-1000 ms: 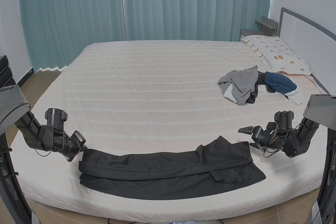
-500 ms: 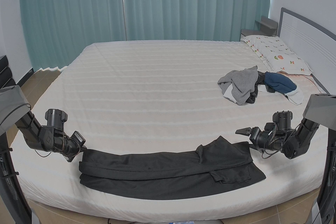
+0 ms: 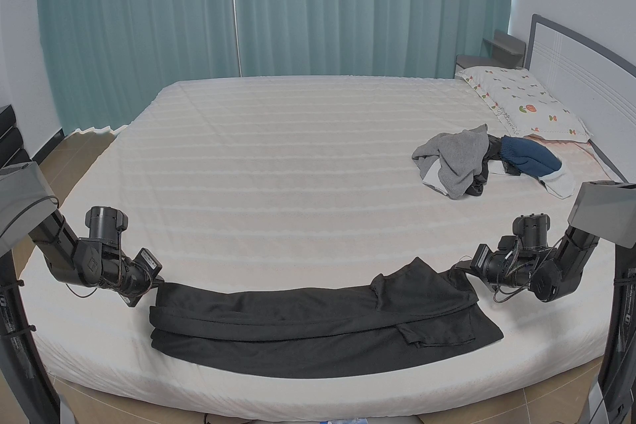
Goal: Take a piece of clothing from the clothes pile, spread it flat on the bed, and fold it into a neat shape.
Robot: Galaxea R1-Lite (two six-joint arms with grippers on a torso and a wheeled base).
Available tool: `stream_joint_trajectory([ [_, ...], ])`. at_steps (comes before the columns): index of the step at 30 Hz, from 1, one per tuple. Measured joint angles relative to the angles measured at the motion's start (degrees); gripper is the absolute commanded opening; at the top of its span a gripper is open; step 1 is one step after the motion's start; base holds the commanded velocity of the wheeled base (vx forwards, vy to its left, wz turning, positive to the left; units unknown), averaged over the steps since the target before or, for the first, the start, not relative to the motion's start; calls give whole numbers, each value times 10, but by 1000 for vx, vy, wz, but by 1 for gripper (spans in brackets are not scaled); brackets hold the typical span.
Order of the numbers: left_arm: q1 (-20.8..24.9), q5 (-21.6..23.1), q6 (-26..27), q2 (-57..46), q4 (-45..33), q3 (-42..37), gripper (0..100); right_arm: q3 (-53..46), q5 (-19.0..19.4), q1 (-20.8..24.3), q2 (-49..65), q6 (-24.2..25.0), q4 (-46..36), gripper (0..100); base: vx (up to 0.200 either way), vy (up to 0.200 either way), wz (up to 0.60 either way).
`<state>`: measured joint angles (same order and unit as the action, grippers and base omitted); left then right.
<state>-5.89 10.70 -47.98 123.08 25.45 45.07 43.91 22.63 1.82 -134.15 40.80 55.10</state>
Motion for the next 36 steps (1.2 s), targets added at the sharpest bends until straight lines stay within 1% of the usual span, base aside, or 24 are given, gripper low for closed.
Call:
stream_joint_trajectory([
  [8,-7,0,-1,4,3,4,0,18,2,-17,-2,5,8,0,0,0,0],
  [21,-14,1,-9,15,3,12,0,43,0,-19,-20,17,8,0,0,0,0],
  [22,-15,1,-9,15,3,12,100,44,0,-19,-22,17,8,100,0,0,0],
  [31,-15,2,-11,17,4,12,100,40,2,-18,-25,19,8,100,0,0,0],
  [36,-15,6,-11,11,2,2,100,18,2,-18,-2,33,10,100,0,0,0],
])
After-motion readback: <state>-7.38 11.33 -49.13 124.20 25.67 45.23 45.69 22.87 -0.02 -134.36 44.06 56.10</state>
